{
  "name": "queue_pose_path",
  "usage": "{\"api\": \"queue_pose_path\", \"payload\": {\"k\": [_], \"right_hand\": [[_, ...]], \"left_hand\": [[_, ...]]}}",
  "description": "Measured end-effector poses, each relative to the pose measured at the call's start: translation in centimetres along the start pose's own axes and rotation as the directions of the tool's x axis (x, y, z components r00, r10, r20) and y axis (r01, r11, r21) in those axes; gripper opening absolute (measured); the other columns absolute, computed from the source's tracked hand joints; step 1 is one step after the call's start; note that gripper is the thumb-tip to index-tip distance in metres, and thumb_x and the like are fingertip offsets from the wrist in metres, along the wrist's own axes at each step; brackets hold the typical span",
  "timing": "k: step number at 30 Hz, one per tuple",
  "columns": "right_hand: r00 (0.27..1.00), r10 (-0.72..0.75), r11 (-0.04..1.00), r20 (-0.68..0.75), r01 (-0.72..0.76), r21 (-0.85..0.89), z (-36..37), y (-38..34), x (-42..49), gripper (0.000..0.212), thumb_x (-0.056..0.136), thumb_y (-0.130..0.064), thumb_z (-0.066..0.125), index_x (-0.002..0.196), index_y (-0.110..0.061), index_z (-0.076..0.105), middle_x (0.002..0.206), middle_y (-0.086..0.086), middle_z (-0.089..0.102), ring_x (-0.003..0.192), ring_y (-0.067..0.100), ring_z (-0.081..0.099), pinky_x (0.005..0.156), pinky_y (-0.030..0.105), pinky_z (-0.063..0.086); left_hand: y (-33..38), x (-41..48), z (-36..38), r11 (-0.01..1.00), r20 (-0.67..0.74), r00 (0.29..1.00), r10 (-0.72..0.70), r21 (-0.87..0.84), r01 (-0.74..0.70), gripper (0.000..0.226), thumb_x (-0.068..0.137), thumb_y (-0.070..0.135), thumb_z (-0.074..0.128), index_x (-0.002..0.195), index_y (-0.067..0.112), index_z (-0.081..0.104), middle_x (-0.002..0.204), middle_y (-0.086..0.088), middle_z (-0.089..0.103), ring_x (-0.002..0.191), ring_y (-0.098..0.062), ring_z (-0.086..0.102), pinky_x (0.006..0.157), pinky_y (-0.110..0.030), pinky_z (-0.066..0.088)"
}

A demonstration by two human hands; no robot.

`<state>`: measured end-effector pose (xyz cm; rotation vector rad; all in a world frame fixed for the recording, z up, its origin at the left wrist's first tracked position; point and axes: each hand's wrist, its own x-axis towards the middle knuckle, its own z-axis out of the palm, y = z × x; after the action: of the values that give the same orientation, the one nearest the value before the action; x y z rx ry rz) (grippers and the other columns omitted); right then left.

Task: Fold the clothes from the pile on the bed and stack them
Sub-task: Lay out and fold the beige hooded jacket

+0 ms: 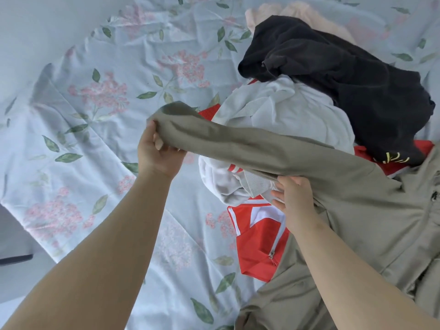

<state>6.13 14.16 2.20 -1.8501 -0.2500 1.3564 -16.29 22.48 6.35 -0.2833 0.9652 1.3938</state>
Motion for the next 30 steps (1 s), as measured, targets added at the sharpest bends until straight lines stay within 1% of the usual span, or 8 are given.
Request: {"api": "queue_pose_path", "payload": {"k": [8,12,16,20,23,25,27,30], "right_hand": [[1.0,0.018,0.998,-0.014,-0.018,-0.059,-0.2,1.2,0.8,0.033,0.09,-0.015,0.051,0.123,-0.009,0.051,0.104,0.009,0.057,0.085,0.021,0.057,0.071,0.029,0.048],[1.0,0.015,0.997,-0.022,-0.017,-0.077,-0.5,1.4,0.6,0.034,0.09,-0.016,0.052,0.124,-0.012,0.05,0.116,0.01,0.059,0.094,0.024,0.063,0.074,0.03,0.05],[1.0,0.01,0.998,-0.016,-0.011,-0.063,-1.1,1.1,0.4,0.035,0.091,-0.015,0.051,0.125,-0.009,0.05,0.116,0.012,0.058,0.088,0.023,0.062,0.073,0.028,0.051],[0.998,0.011,1.0,-0.066,-0.011,-0.003,-2.4,0.7,-0.7,0.03,0.092,-0.013,0.049,0.123,-0.01,0.05,0.111,0.011,0.058,0.086,0.022,0.061,0.075,0.032,0.051],[0.997,0.013,0.994,-0.073,-0.005,0.109,-3.8,0.1,-1.7,0.016,0.094,-0.016,0.046,0.109,-0.014,0.053,0.11,0.01,0.057,0.084,0.023,0.061,0.079,0.034,0.049],[0.993,0.05,0.976,-0.105,-0.026,0.217,-5.2,-0.2,-2.4,0.017,0.096,-0.018,0.043,0.106,-0.008,0.053,0.111,0.022,0.053,0.09,0.033,0.062,0.086,0.035,0.049],[0.981,0.119,0.941,-0.153,-0.063,0.332,-7.3,0.1,-3.3,0.036,0.098,-0.022,0.04,0.128,-0.002,0.046,0.128,0.026,0.05,0.103,0.039,0.06,0.096,0.038,0.047],[0.956,0.194,0.887,-0.222,-0.074,0.456,-10.4,2.0,-4.5,0.036,0.099,-0.028,0.041,0.134,-0.018,0.044,0.131,0.009,0.052,0.086,0.021,0.058,0.079,0.031,0.047]], "left_hand": [[-0.9,3.2,-2.1,0.963,-0.213,0.945,-0.247,-0.163,0.215,0.031,0.085,0.023,0.069,0.104,0.001,0.057,0.084,-0.012,0.064,0.051,-0.014,0.056,0.041,-0.017,0.046],[-1.6,4.2,-1.8,0.949,-0.271,0.933,-0.236,0.142,0.281,0.024,0.087,0.036,0.066,0.091,0.014,0.059,0.074,0.007,0.056,0.044,-0.006,0.045,0.04,-0.014,0.038],[-1.9,3.6,0.5,0.823,-0.266,0.959,0.094,0.563,0.075,0.021,0.092,0.009,0.054,0.1,0.028,0.056,0.078,0.007,0.054,0.058,-0.003,0.048,0.045,-0.014,0.041],[-3.5,0.5,3.4,0.412,0.321,0.867,0.381,0.78,-0.47,0.045,0.085,-0.008,0.037,0.117,0.02,0.051,0.079,-0.005,0.054,0.067,-0.014,0.047,0.065,-0.022,0.042],[-7.0,-2.9,5.3,-0.134,0.721,0.657,0.22,0.69,-0.711,0.057,0.083,0.001,0.037,0.131,0.029,0.047,0.108,-0.014,0.063,0.092,-0.024,0.056,0.081,-0.028,0.042],[-10.6,-5.1,5.3,-0.406,0.903,0.418,-0.098,0.347,-0.845,0.059,0.079,0.004,0.039,0.129,0.035,0.048,0.11,-0.008,0.062,0.093,-0.022,0.054,0.075,-0.022,0.038],[-14.0,-6.2,3.8,-0.583,0.765,0.375,-0.524,-0.001,-0.812,0.071,0.08,0.004,0.038,0.14,0.041,0.033,0.118,-0.002,0.059,0.1,-0.026,0.053,0.077,-0.028,0.04],[-16.4,-5.5,0.1,-0.706,0.424,0.609,-0.671,-0.112,-0.699,0.066,0.09,0.011,0.043,0.146,0.041,0.024,0.132,0.001,0.05,0.115,-0.025,0.048,0.09,-0.032,0.039]]}}
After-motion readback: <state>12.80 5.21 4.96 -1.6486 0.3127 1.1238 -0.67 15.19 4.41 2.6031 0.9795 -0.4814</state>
